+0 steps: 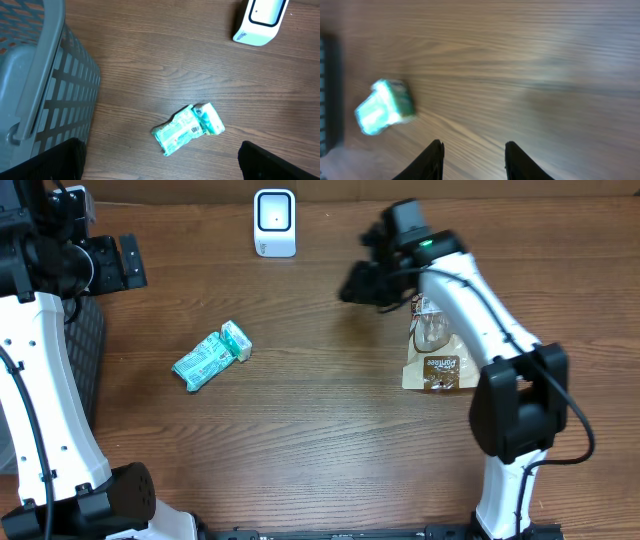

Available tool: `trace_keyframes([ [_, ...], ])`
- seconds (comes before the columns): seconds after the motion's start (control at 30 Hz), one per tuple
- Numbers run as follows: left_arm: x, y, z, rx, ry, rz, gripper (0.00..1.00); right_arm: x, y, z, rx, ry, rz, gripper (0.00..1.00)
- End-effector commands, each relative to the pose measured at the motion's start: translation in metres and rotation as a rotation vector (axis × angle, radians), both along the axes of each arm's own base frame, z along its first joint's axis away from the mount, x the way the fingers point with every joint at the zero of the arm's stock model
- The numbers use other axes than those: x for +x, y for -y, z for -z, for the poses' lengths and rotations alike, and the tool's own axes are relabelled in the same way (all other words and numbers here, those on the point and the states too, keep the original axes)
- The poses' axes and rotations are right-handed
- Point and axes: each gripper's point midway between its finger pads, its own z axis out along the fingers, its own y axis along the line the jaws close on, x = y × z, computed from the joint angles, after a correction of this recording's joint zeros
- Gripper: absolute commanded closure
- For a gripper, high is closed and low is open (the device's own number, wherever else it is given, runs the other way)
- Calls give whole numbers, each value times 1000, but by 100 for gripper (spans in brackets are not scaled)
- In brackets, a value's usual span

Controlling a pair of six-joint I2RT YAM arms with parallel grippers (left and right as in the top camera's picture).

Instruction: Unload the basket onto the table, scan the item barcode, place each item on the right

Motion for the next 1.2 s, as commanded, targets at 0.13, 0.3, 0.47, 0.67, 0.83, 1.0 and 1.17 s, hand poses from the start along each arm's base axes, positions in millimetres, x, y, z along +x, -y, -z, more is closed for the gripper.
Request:
trace_keyframes([
  [0.13, 2, 4, -8, 18, 24, 28, 1, -19, -86, 4, -63, 229, -113, 46],
  [0.3, 2, 4, -8, 18, 24, 28, 0, -36, -132, 5, -68, 363, -273, 36],
  [0.47, 2, 4, -8, 18, 24, 28, 0, -39, -158, 24, -42, 398, -325, 26],
  [0.67, 2, 4, -8, 18, 24, 28, 0, -47, -174, 47, 18, 376, -417, 25],
  [0.83, 2, 4, -8, 18, 24, 28, 1, -51, -177, 66, 22, 344, -433, 27],
  [1.0, 2, 4, -8, 18, 24, 28, 1, -54, -181, 79, 37, 323, -449, 33],
  [1.17, 2, 4, -8, 18, 24, 28, 0, -53, -182, 80, 41, 328, -446, 39],
])
